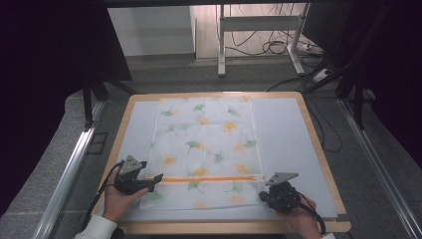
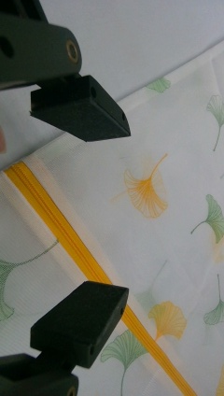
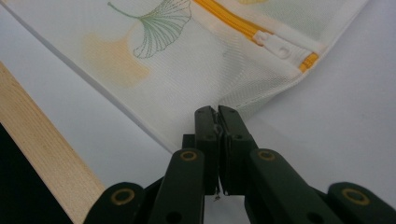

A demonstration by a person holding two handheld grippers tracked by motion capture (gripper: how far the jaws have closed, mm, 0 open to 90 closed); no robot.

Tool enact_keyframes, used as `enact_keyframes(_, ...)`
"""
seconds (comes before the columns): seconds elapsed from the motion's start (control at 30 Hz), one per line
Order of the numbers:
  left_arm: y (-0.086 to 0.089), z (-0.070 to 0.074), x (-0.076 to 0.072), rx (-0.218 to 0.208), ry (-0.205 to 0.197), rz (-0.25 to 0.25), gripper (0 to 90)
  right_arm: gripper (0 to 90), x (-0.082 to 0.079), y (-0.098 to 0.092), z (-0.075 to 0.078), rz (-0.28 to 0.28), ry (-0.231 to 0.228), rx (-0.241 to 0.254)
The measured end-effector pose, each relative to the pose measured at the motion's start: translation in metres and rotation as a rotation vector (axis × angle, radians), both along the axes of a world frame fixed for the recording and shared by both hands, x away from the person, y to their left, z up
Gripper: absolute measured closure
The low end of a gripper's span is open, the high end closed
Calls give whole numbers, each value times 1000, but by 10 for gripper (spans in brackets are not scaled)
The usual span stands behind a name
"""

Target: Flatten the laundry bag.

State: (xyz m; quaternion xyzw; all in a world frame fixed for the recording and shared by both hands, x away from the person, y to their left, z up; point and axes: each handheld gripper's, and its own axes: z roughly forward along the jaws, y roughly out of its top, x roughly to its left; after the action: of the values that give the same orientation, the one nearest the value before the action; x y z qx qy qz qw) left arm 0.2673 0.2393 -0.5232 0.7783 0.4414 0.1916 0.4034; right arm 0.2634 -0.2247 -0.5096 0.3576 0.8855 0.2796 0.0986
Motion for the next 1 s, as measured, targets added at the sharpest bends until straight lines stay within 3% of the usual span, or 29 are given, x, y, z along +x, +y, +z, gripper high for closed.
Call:
enact_keyframes(0.17, 0, 1, -1, -3, -3, 2, 199, 872, -3, -5, 2, -5, 18, 32)
enact_keyframes(0.5, 1, 1, -1, -2, -4, 1, 199, 868, -28, -16, 2, -10, 28, 73)
enact_keyframes(0.67, 1, 1, -1, -1, -4, 1, 199, 852, -26, -16, 0, 2, 37, 67)
enact_keyframes(0.73, 1, 1, -1, -2, -5, 2, 199, 763, -25, -16, 1, 9, 36, 73)
enact_keyframes(0.8, 1, 1, -1, -1, -5, 2, 198, 595, -26, -17, 3, 17, 20, 89)
enact_keyframes(0.87, 0, 1, -1, -1, -9, 5, 196, 523, -25, -19, 7, 2, -9, 121)
enact_keyframes(1.0, -1, 2, -3, -1, -29, 16, 178, 472, -16, -24, 14, -30, -47, 190)
